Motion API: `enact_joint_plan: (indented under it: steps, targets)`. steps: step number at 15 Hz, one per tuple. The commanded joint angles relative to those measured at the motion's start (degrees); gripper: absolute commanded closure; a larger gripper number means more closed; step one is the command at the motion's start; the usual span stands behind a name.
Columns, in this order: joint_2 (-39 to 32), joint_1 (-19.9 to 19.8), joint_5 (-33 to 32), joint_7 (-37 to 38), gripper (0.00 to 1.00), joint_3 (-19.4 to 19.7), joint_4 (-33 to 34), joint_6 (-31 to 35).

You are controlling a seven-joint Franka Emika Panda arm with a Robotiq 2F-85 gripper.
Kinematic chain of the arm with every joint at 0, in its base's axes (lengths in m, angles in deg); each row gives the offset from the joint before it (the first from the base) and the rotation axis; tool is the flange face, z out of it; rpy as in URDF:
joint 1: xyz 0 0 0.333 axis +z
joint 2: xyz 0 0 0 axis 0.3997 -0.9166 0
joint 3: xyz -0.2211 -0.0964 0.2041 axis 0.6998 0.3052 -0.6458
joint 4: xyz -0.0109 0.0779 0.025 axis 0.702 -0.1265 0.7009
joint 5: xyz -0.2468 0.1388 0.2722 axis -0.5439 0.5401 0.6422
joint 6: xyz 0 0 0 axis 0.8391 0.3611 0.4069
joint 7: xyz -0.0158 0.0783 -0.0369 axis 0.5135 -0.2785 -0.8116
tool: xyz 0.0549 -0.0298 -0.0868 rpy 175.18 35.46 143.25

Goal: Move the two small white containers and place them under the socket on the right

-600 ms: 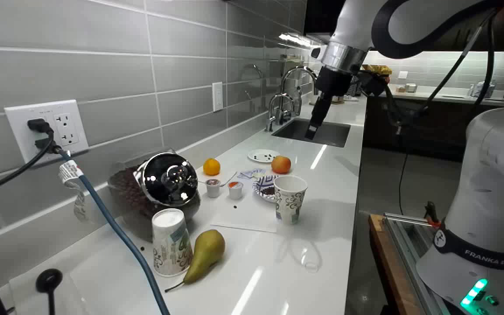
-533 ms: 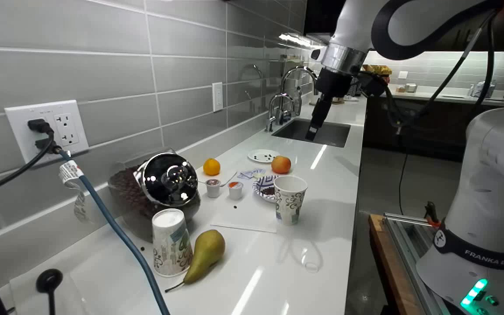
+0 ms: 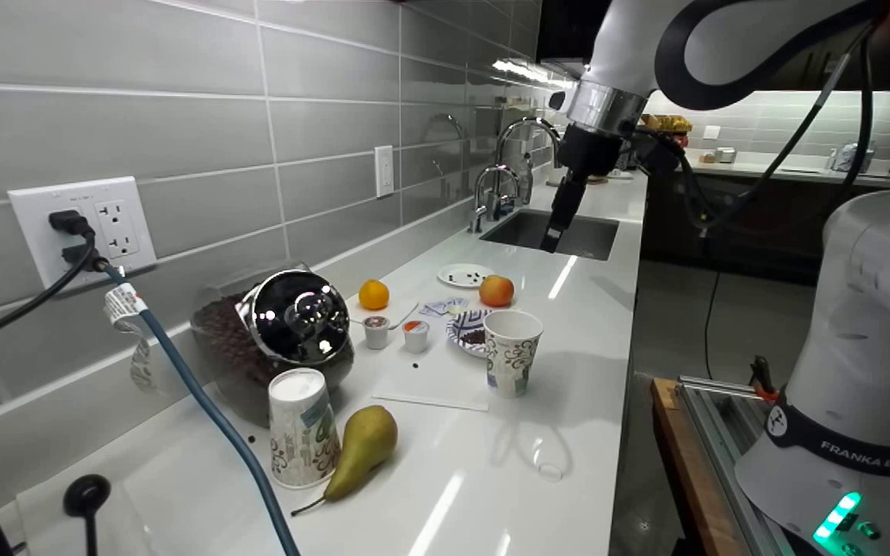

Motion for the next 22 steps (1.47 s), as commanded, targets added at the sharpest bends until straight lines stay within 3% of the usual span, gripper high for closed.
enact_joint_plan:
  steps: [1, 4, 11, 17, 22]
  targets:
    - [0.0, -0.2, 0.3, -0.2, 0.0, -0.3, 0.1, -0.2]
    - [-4.8, -0.2, 0.7, -0.2, 0.0, 0.9, 3.5, 3.0]
    - [-18.2, 4.5, 4.3, -6.9, 0.0, 4.4, 14.1, 6.7]
    - [-31.5, 8.8, 10.4, -11.5, 0.0, 3.5, 24.4, 8.1]
    - [-43.1, 8.2, 15.5, -10.1, 0.0, 1.1, 32.0, 8.3]
